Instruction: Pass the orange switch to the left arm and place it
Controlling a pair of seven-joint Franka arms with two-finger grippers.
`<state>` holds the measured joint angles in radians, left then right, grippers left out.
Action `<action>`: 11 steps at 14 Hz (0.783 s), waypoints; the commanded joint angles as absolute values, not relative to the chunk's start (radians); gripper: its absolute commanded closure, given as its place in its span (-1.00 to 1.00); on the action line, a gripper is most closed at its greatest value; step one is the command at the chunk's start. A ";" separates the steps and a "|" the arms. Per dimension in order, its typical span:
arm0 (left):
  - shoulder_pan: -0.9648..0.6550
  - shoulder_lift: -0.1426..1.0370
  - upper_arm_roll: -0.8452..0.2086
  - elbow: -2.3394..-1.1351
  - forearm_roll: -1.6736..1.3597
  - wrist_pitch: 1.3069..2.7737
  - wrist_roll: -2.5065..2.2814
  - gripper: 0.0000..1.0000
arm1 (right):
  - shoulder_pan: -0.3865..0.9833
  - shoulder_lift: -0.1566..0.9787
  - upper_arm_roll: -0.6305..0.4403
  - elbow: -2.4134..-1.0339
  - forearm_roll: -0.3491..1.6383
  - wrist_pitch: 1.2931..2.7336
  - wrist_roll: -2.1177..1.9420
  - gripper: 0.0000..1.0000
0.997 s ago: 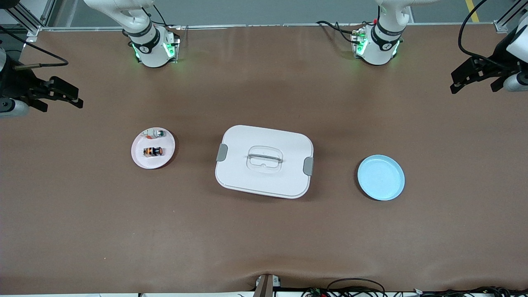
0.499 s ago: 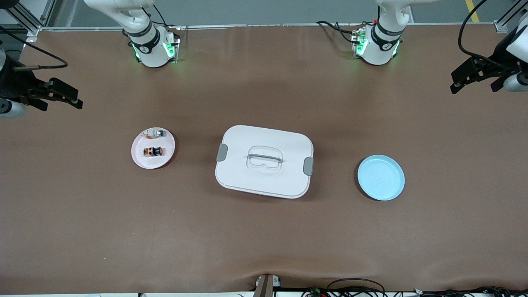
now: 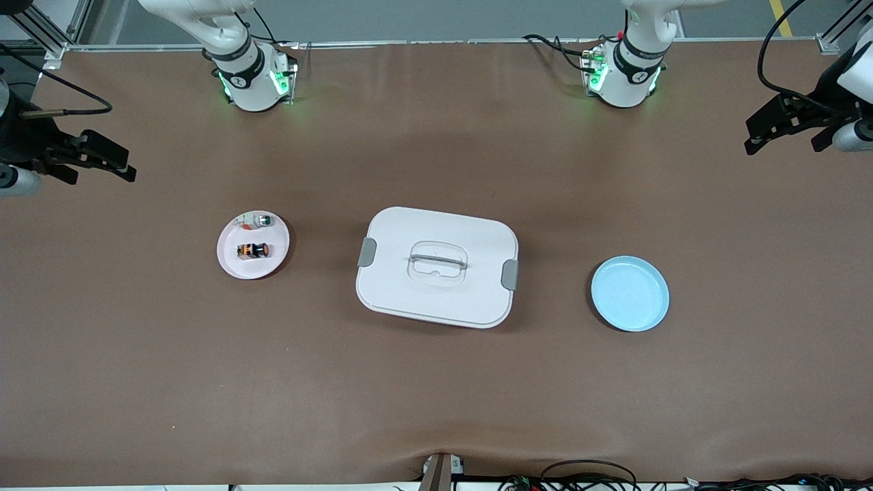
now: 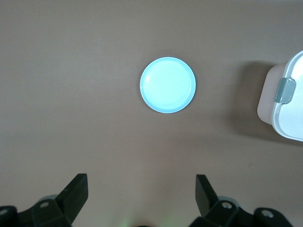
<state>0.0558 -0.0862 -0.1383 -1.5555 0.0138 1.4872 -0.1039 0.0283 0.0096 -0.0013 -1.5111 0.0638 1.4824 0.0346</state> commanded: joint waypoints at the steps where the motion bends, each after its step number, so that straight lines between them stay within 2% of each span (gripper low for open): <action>1: 0.058 -0.094 -0.143 -1.554 0.031 1.473 -0.083 -1.00 | 0.031 -0.018 0.005 -1.537 0.032 1.494 0.038 -1.00; 11: 0.060 -0.094 -0.141 -1.555 0.031 1.473 -0.083 -1.00 | 0.037 -0.018 0.005 -1.537 0.026 1.494 0.014 -1.00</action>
<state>0.0557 -0.0861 -0.1384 -1.5566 0.0138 1.4856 -0.1038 0.0339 0.0095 0.0032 -1.5111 0.0395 1.4852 0.0222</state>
